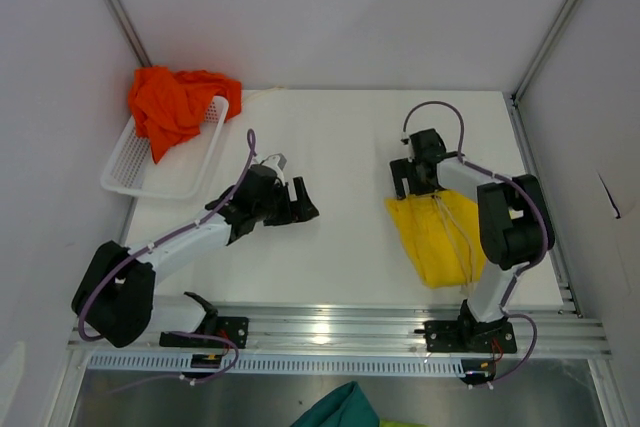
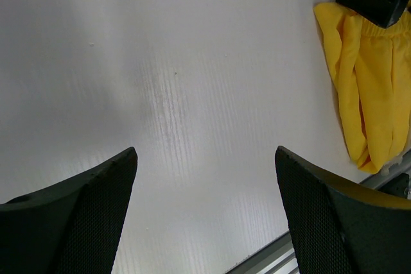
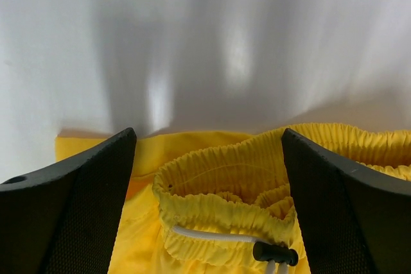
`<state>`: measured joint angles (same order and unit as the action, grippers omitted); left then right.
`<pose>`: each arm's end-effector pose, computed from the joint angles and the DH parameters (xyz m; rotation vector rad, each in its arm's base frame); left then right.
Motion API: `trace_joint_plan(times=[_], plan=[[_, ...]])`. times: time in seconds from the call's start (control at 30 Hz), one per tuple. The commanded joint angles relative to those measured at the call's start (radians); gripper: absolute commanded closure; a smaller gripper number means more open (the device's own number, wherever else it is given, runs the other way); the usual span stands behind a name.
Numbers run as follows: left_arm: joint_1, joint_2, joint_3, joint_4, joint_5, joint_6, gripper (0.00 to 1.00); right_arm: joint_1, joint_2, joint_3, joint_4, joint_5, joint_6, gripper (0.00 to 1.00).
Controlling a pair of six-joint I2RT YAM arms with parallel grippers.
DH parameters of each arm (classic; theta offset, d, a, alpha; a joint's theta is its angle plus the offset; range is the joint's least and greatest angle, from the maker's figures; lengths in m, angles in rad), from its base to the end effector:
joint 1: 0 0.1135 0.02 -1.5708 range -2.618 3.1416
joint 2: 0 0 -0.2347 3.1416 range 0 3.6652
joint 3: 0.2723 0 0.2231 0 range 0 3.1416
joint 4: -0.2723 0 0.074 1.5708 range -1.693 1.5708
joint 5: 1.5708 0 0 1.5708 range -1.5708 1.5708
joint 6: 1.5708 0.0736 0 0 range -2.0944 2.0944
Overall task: Fold and stack the shorts
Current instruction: Neatly place the folded shorts to the corner
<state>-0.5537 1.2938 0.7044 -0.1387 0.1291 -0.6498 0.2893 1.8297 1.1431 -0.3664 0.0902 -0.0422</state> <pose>0.2311 -0.1540 0.1719 -0.0461 2.4141 -0.7410 0.3443 0.0956 0.1226 -0.4009 2.5862 -0.0318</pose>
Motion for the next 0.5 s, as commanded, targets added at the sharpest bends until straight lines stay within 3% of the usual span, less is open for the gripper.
trace_joint_plan(times=[0.0, 0.3, 0.47], plan=[[0.006, -0.039, -0.011, 0.030, 0.017, 0.009, 0.11, -0.035, -0.079, -0.078, -0.016, 0.029, 0.019, 0.05], [0.008, -0.086, -0.003, -0.007, 0.007, 0.019, 0.10, -0.105, -0.237, -0.212, -0.028, 0.100, 0.038, 0.06], [0.006, -0.131, -0.009, -0.064, -0.031, 0.012, 0.10, -0.095, -0.285, -0.155, -0.144, 0.238, 0.123, 0.05]])
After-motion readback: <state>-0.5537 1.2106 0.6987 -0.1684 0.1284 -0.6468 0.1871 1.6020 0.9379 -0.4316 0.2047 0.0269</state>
